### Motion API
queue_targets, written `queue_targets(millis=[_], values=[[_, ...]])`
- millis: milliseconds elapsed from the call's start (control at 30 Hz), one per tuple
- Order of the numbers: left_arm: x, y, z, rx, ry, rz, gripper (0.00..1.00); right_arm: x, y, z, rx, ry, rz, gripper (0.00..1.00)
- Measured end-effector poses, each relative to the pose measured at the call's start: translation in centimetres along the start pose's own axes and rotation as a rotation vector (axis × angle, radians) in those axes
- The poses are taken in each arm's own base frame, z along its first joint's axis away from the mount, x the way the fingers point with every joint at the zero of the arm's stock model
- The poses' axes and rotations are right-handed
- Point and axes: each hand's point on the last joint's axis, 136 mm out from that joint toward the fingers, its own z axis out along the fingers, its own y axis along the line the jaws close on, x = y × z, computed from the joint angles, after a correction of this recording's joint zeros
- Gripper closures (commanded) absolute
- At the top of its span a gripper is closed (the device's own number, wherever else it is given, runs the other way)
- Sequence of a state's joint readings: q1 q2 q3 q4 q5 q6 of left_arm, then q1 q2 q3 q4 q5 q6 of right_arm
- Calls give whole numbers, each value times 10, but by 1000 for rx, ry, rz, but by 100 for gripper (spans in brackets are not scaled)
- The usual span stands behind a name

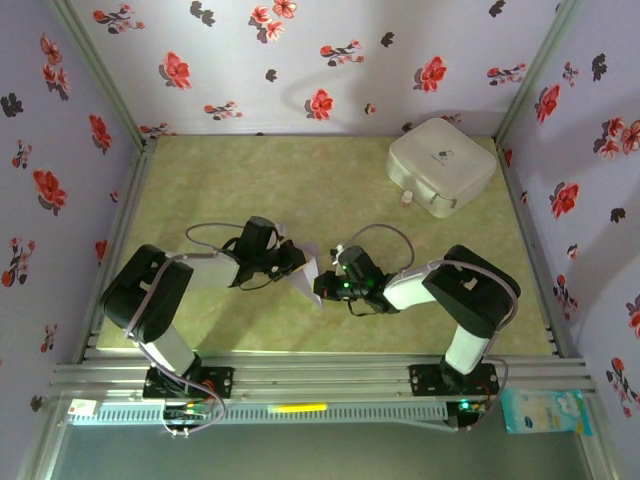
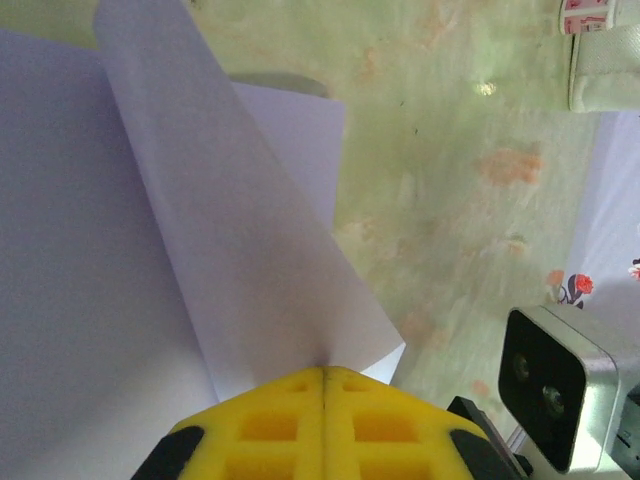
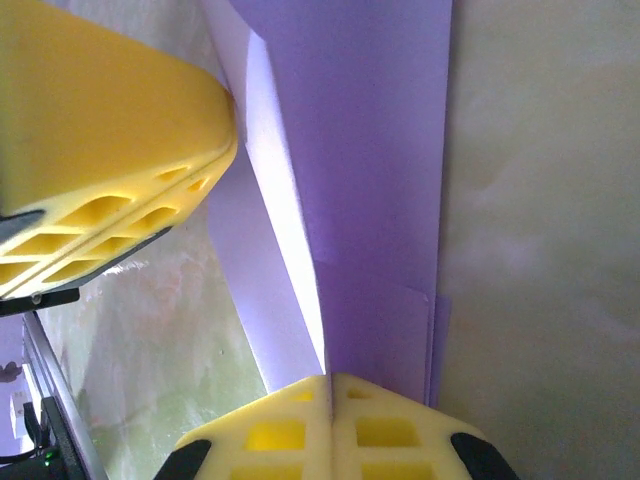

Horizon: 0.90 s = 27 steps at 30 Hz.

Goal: Fold a paper plane with a square sheet of paper (pick it up from the middle)
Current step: Fourth fold the wing at the center of the table.

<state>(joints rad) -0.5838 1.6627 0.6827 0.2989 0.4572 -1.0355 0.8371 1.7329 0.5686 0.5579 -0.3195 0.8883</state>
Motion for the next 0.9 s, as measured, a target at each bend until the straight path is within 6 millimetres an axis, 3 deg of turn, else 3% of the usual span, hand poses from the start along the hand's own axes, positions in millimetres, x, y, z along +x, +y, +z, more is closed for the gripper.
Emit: queue_targets(millis=[900], values=[[-3,8,15,-12,8,-7,99,-1,0,0,-22,27,51,95]])
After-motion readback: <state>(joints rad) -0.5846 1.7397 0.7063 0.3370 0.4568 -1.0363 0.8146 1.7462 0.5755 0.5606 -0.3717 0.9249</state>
